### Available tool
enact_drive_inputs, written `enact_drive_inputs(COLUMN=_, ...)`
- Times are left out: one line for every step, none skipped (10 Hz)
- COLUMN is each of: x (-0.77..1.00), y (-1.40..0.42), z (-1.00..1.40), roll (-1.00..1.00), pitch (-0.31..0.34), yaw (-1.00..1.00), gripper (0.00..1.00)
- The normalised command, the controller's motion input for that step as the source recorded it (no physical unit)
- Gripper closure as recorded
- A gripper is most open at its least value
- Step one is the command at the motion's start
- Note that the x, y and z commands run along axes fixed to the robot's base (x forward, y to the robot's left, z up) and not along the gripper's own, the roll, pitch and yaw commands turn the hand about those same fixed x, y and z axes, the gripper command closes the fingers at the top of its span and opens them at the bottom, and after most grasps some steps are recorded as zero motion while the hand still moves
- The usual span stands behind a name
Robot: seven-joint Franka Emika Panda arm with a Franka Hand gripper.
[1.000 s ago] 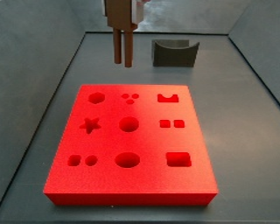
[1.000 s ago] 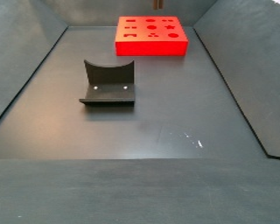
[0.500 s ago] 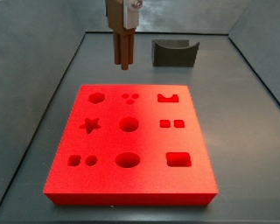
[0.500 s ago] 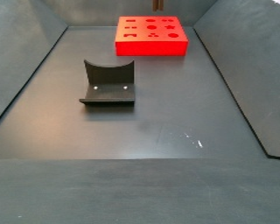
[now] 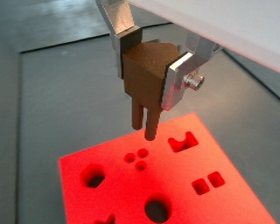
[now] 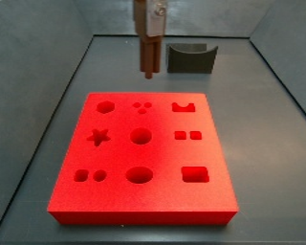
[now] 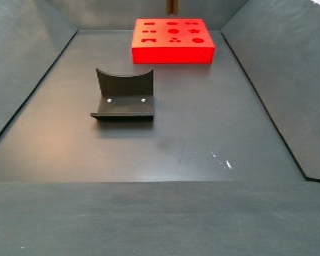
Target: Insert the 3 prong object.
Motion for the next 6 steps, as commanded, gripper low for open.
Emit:
enact_drive_inputs(x=0.11, y=0.05, z=0.00, roll=0.00, pitch=0.000, yaw=-0.97, gripper=1.00)
enact_drive_inputs(x=0.15, y=0.06, z=0.00, roll=0.00, pitch=-0.003, yaw=-0.93, gripper=1.00)
enact_drive_inputs(x=0.18, y=0.07, z=0.00, roll=0.01, pitch=-0.009, yaw=-0.92, gripper=1.00)
enact_drive_inputs(x=0.15, y=0.08, z=-0.01, roll=0.03, pitch=-0.007, yaw=-0.93, gripper=1.00)
enact_drive_inputs(x=0.14, y=0.09, z=-0.04, roll=0.04, pitch=0.000, yaw=-0.92, gripper=1.00)
enact_drive_inputs(x=0.13, y=0.09, z=-0.07, roll=0.06, pitch=0.000, yaw=-0.91, gripper=1.00)
